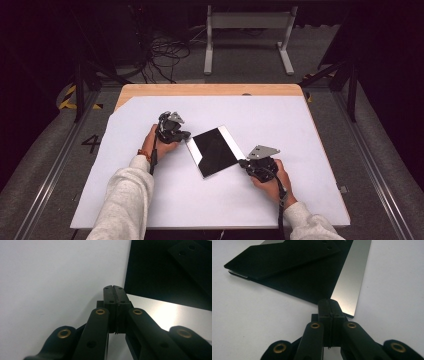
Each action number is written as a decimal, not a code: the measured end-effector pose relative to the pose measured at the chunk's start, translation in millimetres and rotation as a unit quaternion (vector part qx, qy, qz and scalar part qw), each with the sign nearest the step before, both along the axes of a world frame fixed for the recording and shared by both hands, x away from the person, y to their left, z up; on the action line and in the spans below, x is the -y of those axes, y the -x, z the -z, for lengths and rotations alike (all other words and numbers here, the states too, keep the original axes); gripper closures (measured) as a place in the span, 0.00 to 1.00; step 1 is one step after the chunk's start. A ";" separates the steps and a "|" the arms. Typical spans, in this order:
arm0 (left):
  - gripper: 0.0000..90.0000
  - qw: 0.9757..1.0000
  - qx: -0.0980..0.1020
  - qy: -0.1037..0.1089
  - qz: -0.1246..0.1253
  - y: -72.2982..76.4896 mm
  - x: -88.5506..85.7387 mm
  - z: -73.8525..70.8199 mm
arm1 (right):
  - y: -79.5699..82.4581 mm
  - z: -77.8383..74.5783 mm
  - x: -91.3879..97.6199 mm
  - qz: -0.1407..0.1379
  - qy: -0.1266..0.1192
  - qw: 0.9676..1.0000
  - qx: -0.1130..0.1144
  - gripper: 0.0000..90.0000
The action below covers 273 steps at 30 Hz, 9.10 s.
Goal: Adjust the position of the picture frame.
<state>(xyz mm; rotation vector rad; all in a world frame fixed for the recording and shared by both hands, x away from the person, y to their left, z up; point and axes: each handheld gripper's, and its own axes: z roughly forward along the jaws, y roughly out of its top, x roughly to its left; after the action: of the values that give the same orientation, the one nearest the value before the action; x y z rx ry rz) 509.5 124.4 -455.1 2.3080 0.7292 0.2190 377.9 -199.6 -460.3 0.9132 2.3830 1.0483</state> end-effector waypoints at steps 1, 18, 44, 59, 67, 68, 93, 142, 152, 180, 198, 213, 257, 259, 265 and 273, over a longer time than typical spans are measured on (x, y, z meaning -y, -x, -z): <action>1.00 1.000 0.000 -0.001 0.000 1.0 0.7 -0.1 | 0.0 0.0 0.0 0.000 0.000 1.000 0.000 1.00; 1.00 1.000 0.002 -0.006 0.024 23.7 3.4 -0.5 | -0.5 -0.3 7.0 0.011 0.001 1.000 0.000 1.00; 1.00 0.999 0.012 -0.004 0.053 72.1 3.3 1.8 | -3.7 -1.1 16.9 0.037 0.003 0.999 0.002 1.00; 1.00 0.998 0.005 0.003 0.068 89.9 2.6 2.9 | -7.0 -1.2 18.9 0.041 0.002 0.999 0.000 1.00; 1.00 0.997 0.002 0.010 0.070 94.4 0.7 3.9 | -10.8 -1.7 19.1 0.041 0.000 0.999 -0.006 1.00; 1.00 0.997 0.002 0.010 0.070 94.4 0.7 3.9 | -10.8 -1.7 19.1 0.041 0.000 0.999 -0.006 1.00; 1.00 0.996 -0.002 0.023 0.083 112.3 4.7 6.0 | -25.0 -2.4 16.4 0.051 0.005 0.999 -0.004 1.00; 1.00 0.995 0.006 0.031 0.094 121.9 13.7 8.2 | -51.1 -1.2 3.0 0.064 0.026 0.997 0.021 1.00; 1.00 0.995 0.010 0.027 0.095 122.3 13.9 8.0 | -51.1 -1.0 2.8 0.069 0.022 0.997 0.021 1.00; 0.46 0.995 0.087 0.046 0.001 133.5 -17.5 -11.6 | -16.4 -20.7 18.7 0.030 0.001 0.999 0.025 0.84; 0.25 0.995 0.094 0.020 -0.015 158.1 -41.3 -8.5 | 16.4 -21.7 44.5 0.005 0.007 1.000 0.001 0.83; 0.20 0.997 0.077 0.019 -0.011 172.9 -51.6 -1.5 | 33.6 -19.2 51.7 -0.013 0.008 1.000 -0.018 0.84; 0.18 0.998 0.063 0.019 -0.010 182.2 -52.6 8.7 | 32.2 -21.1 16.2 -0.077 0.085 0.989 -0.093 0.96; 0.18 0.998 0.062 0.017 -0.008 181.6 -51.8 9.3 | 31.7 -21.4 15.9 -0.078 0.085 0.989 -0.095 0.96; 0.18 0.998 0.062 0.014 -0.008 181.8 -50.5 9.6 | 28.8 -21.2 12.9 -0.079 0.083 0.989 -0.096 0.96; 0.18 0.998 0.065 0.014 -0.007 182.6 -50.9 8.7 | 29.5 -19.9 14.4 -0.079 0.074 0.990 -0.092 0.96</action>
<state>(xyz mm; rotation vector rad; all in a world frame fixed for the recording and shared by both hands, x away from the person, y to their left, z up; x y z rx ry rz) 327.0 175.3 -463.7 2.2394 0.6785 0.3592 348.4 -214.0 -440.4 0.8109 2.6816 0.8608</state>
